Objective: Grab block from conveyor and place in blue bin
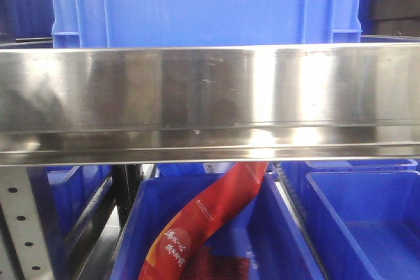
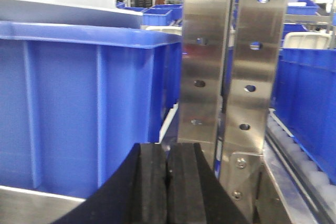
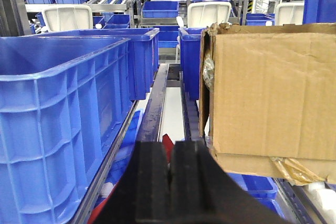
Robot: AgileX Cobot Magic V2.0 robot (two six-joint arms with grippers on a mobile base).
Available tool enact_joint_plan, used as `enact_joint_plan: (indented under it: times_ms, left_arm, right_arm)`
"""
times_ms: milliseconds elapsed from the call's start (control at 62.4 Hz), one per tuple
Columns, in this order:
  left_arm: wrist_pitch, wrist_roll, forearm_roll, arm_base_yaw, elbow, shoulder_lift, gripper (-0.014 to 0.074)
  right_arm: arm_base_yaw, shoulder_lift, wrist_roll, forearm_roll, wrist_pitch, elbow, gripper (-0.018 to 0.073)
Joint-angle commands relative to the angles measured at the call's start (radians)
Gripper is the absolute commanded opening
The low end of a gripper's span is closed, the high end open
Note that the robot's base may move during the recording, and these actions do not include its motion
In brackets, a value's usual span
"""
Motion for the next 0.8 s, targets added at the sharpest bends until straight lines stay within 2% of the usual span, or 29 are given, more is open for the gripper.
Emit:
enact_joint_plan:
  times_ms: [0,384,529,785]
  left_arm:
    - [-0.006,-0.005,0.001,0.006,0.003,-0.003,-0.0111]
    - [-0.006,-0.005,0.001,0.006,0.003,-0.003,-0.0111]
    - [-0.006,-0.005,0.001,0.006,0.003,-0.003,-0.0111]
    - [-0.006,-0.005,0.001,0.006,0.003,-0.003,-0.0111]
  right_arm:
    - [-0.008,-0.006,-0.003,0.003,-0.010,-0.001,-0.0162]
    - [-0.008,-0.009,-0.003,0.001,-0.032,0.026,-0.0162]
    - [-0.008,-0.107,-0.003,0.001,-0.146,0.152,-0.0162]
    - [-0.008,-0.372,-0.003,0.001,-0.125,0.379,-0.0162]
